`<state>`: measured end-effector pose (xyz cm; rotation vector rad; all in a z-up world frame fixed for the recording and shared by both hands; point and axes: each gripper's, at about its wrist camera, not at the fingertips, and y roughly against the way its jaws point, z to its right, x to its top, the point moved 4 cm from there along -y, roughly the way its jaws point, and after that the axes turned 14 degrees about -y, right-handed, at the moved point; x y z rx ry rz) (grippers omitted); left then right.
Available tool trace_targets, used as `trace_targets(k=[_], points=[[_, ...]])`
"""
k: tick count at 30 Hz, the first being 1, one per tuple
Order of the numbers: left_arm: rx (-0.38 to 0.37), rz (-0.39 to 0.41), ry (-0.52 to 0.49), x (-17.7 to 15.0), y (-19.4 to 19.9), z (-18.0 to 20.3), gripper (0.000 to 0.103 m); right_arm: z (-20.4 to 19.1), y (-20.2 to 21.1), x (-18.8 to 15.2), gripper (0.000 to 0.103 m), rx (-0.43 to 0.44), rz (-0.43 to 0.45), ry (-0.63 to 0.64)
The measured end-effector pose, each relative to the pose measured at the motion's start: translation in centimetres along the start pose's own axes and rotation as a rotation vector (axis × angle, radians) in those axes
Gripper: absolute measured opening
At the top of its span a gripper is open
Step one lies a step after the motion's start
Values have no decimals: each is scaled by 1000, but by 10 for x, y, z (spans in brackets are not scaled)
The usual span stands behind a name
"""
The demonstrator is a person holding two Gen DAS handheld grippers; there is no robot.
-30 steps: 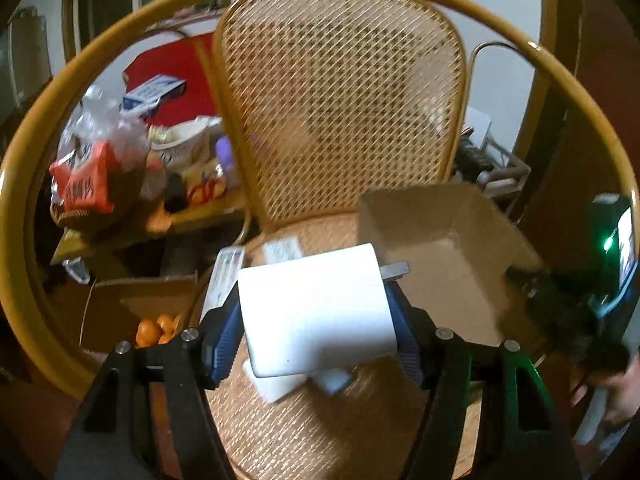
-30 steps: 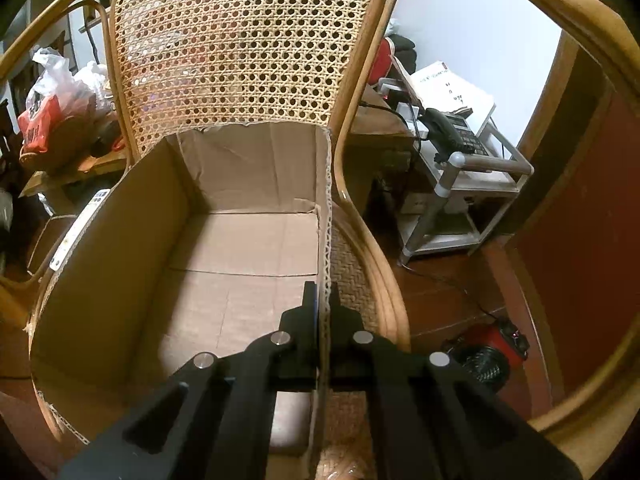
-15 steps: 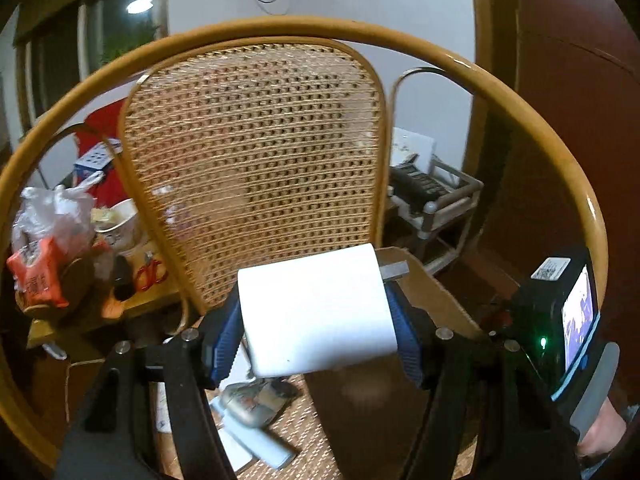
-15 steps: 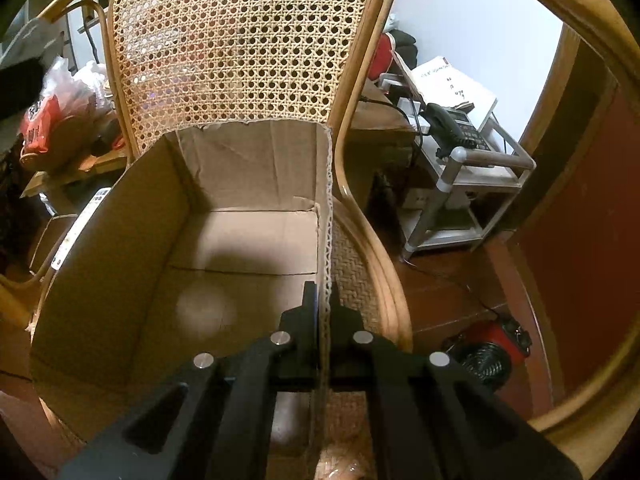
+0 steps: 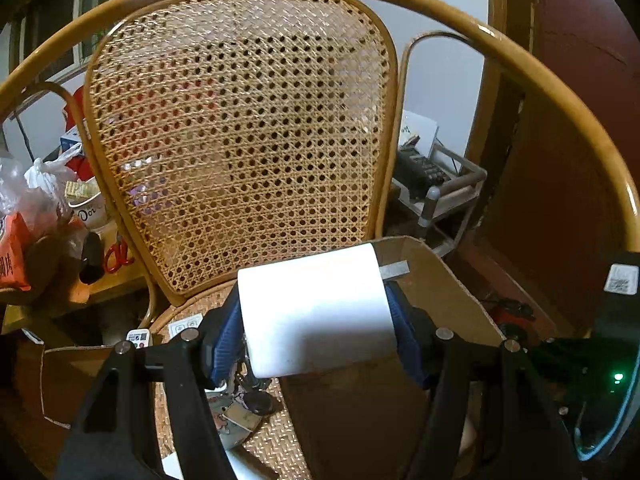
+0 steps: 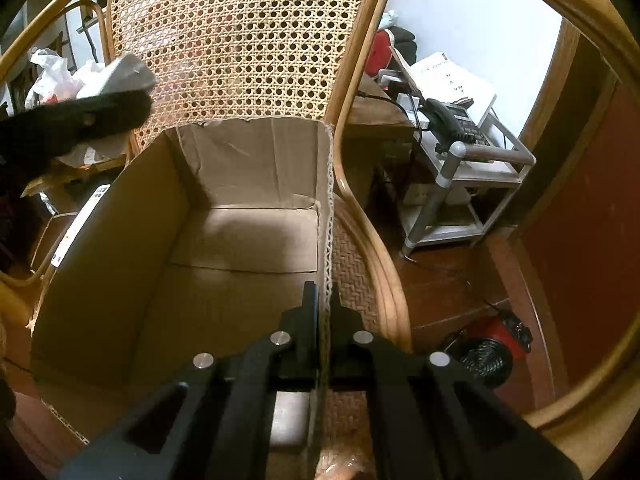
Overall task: Organize rigid objects
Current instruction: 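Carry the white charger into the cardboard box and open the left gripper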
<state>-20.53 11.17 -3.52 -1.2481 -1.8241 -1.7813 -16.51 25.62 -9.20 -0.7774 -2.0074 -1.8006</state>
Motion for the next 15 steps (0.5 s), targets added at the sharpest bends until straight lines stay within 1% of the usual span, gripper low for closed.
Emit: trace_targets(k=[2, 7, 9, 12, 14, 15], points=[[-27, -9, -9, 0, -6, 6, 65, 1, 0, 0, 5, 3, -2, -5], [-34, -47, -66, 0, -20, 26, 65, 1, 1, 1, 5, 1, 1, -7], [-44, -71, -64, 1, -25, 29, 65, 1, 1, 1, 5, -3, -1, -7], [-31, -140, -34, -2, -38, 28, 65, 2, 0, 1, 5, -5, -3, -13], [-57, -201, -35, -5, -50, 29, 65, 2, 1, 2, 5, -1, -5, -18], [-68, -216, -33, -5, -52, 29, 65, 2, 1, 2, 5, -2, -4, -16]])
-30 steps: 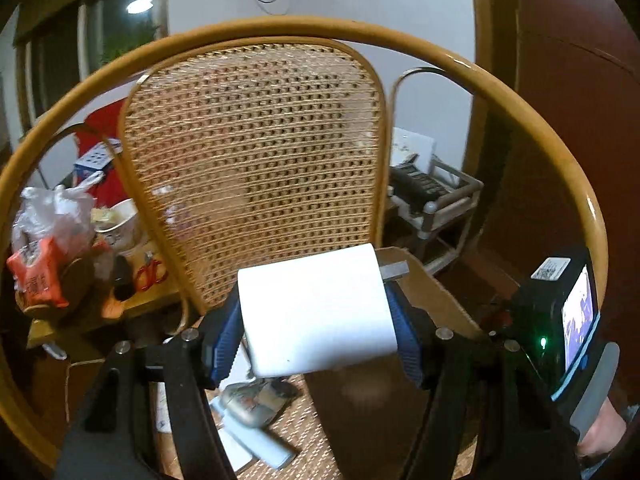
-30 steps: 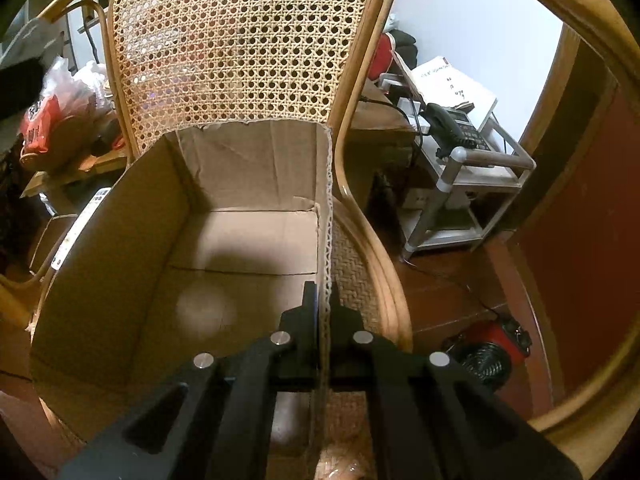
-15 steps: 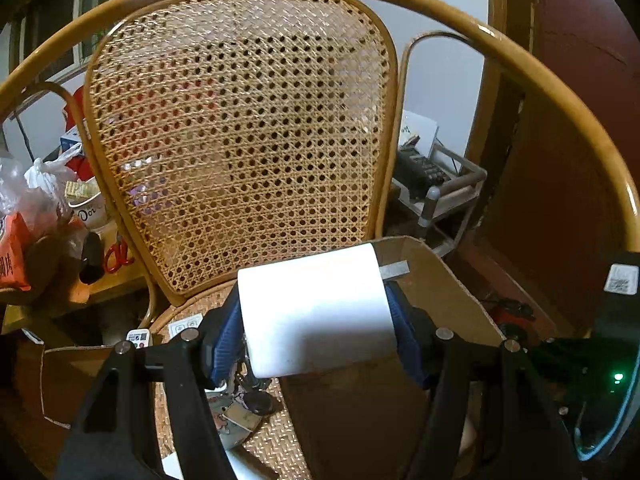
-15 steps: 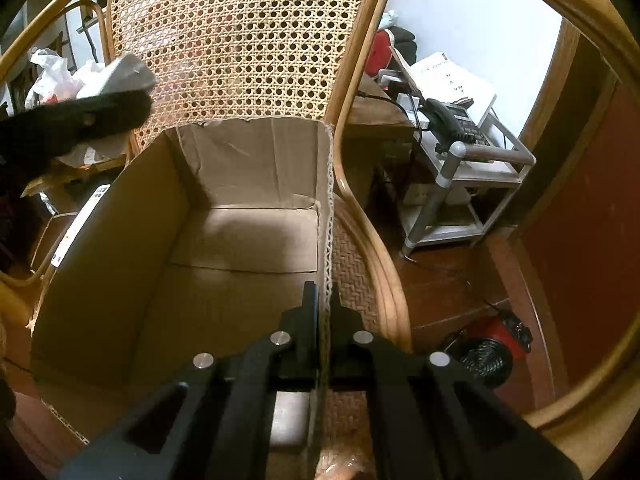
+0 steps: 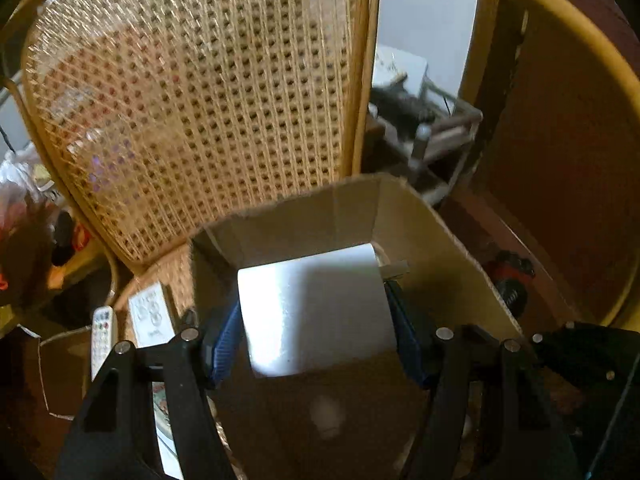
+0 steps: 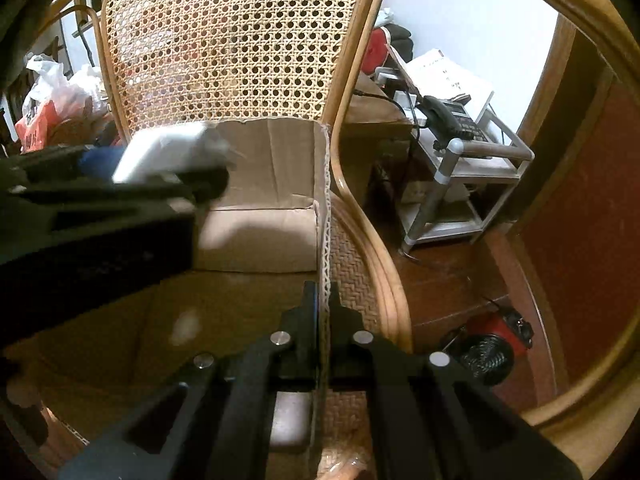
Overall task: Organize rigid objects
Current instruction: 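Carry the white charger into the cardboard box and open the left gripper, then move the left gripper back to the white TV remote and grasp it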
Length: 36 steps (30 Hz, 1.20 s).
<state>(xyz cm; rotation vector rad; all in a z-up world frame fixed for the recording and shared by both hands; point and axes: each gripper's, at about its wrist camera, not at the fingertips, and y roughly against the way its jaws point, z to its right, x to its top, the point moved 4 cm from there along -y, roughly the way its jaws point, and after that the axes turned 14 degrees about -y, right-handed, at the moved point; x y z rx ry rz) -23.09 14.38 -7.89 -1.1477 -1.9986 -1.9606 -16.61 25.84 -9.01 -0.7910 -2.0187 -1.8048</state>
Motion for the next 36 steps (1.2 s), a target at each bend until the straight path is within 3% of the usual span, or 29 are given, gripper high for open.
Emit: trace_targets(k=[8, 13, 16, 19, 28, 34, 36], points=[[9, -69, -8, -5, -12, -1, 65, -1, 2, 0, 5, -3, 7, 9], [62, -106, -54, -7, -17, 4, 65, -2, 3, 0, 5, -9, 14, 16], [96, -105, -60, -6, -16, 4, 64, -6, 4, -2, 5, -19, 16, 25], [149, -54, -71, -1, -8, 5, 64, -8, 1, -2, 5, -32, 9, 34], [117, -25, -29, 1, 1, -3, 65, -6, 0, -3, 5, -16, -7, 7], [166, 10, -10, -5, 23, -18, 83, -5, -2, -5, 5, -13, -12, 10], [199, 18, -5, -8, 31, -24, 95, -5, -2, -5, 5, -13, -15, 8]])
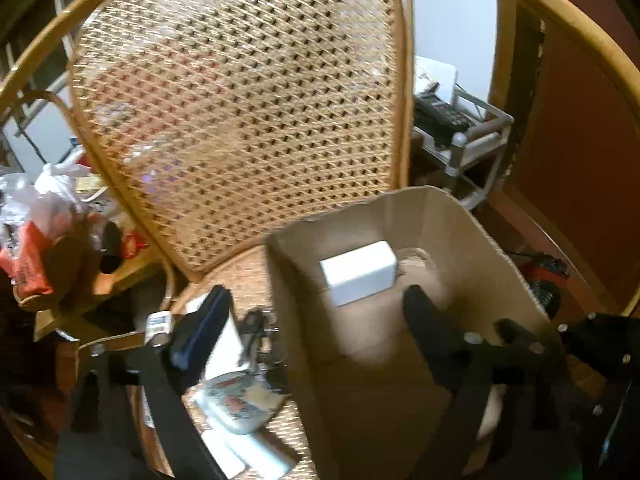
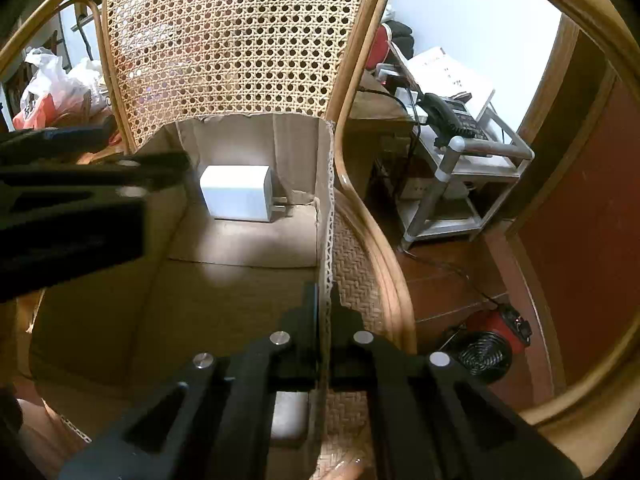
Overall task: Organize rigid objects
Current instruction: 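Move the left gripper back to the white TV remote and grasp it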
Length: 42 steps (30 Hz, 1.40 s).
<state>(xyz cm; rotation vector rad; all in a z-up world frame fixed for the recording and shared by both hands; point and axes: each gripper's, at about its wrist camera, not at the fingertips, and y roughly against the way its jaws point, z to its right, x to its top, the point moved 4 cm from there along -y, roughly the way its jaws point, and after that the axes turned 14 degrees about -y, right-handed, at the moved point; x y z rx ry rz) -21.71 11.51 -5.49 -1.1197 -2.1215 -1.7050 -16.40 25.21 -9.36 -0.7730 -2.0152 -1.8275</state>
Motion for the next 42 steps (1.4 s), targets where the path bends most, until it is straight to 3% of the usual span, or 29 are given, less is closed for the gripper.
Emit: trace_targets(k=[4, 8, 13, 26, 42], points=[[53, 1, 18, -12, 11, -21, 98, 1, 0, 0, 5, 0, -2, -6], [37, -20, 47, -23, 14, -37, 98, 3, 0, 1, 5, -1, 2, -1], [79, -31, 54, -39, 18, -55, 99, 2, 0, 1, 5, -2, 3, 0], [164, -145, 71, -79, 8, -96, 99, 2, 0, 1, 5, -9, 3, 12], [157, -297, 123, -123, -31, -135, 99, 1, 0, 1, 5, -12, 4, 18]])
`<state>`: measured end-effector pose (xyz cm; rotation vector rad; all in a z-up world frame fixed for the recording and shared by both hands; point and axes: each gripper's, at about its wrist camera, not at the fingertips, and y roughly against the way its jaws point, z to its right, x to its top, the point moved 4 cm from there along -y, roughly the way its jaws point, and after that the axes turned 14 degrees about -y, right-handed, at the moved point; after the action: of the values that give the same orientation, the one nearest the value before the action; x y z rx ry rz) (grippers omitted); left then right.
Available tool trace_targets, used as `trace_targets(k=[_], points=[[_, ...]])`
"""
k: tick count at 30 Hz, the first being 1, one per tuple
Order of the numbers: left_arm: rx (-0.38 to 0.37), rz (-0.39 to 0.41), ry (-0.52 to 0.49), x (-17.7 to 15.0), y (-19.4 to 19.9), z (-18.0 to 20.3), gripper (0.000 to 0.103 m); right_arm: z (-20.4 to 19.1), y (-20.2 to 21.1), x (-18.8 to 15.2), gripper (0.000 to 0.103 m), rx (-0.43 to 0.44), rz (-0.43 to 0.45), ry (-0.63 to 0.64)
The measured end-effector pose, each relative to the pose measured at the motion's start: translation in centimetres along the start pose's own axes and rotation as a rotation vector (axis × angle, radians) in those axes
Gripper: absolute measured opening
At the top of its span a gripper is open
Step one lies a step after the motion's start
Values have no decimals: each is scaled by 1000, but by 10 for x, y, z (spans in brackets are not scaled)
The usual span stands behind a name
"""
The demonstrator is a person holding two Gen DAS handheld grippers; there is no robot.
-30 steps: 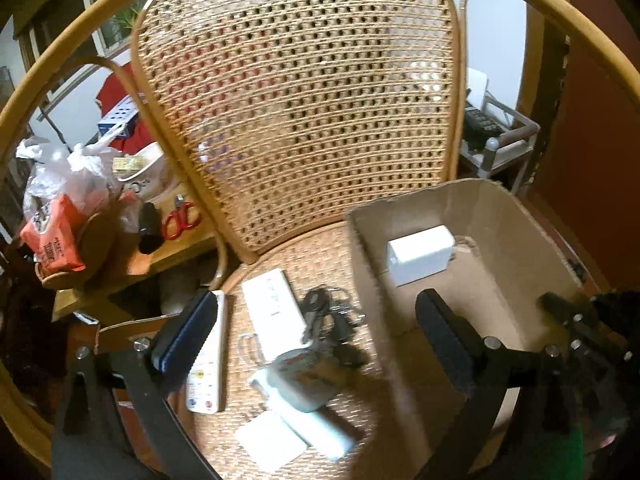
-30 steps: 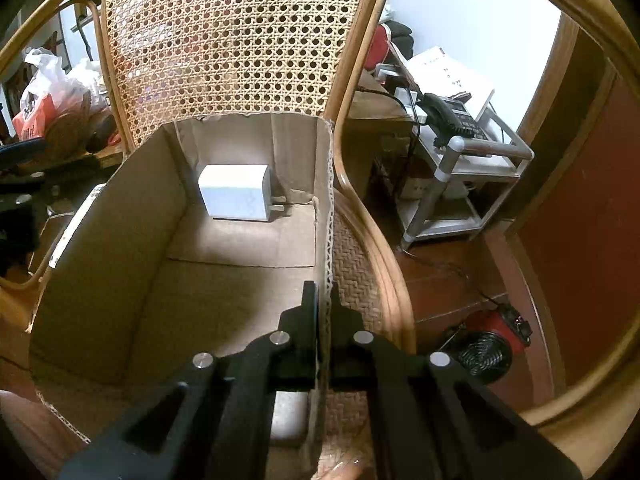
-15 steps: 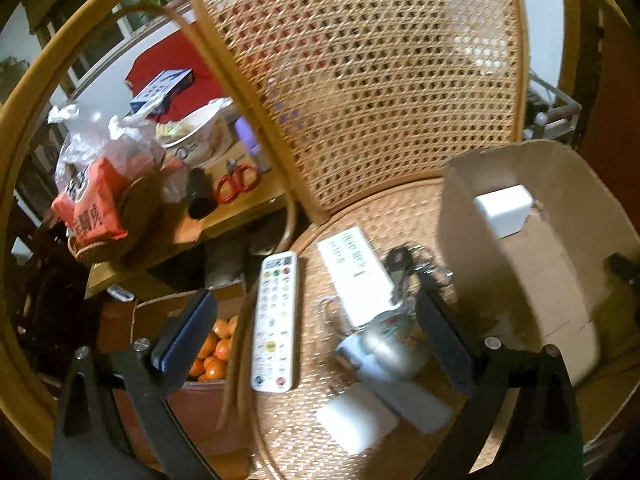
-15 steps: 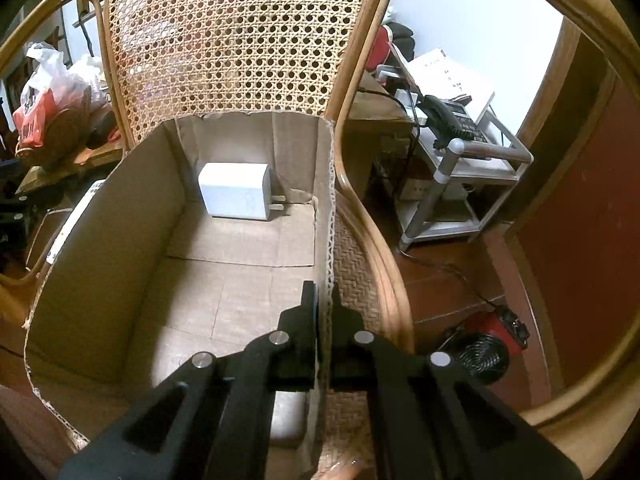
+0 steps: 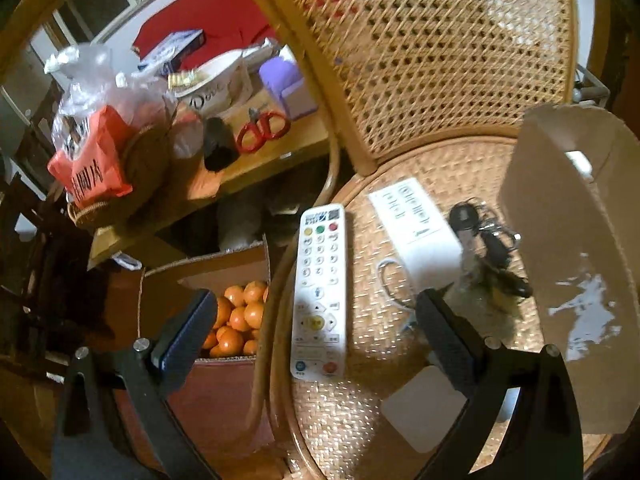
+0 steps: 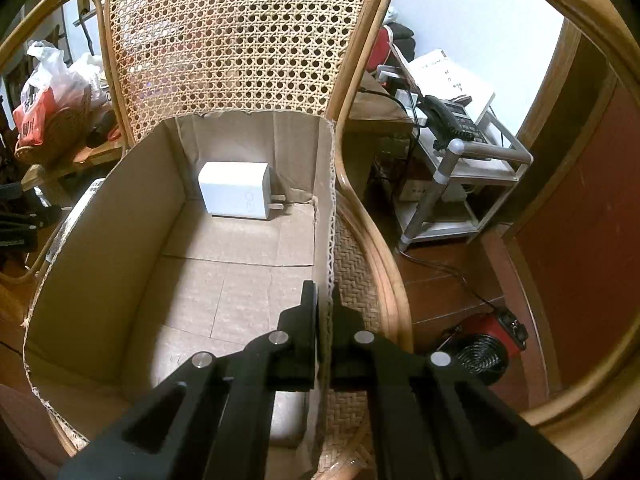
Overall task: Organize rigid objects
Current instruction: 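Move the left gripper back to the white TV remote and grasp it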
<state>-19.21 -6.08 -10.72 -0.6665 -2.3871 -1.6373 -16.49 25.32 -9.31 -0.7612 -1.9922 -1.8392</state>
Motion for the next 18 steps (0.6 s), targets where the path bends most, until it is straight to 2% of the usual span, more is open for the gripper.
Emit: trace_targets(k=[7, 11, 18], points=[[-48, -32, 106, -1, -25, -17, 99, -1, 1, -2, 5, -2, -3, 11], [-33, -21, 143, -2, -33, -27, 99, -3, 1, -3, 6, -11, 2, 22], [-5, -29, 142, -2, -46, -32, 99, -3, 1, -3, 6, -7, -1, 11]])
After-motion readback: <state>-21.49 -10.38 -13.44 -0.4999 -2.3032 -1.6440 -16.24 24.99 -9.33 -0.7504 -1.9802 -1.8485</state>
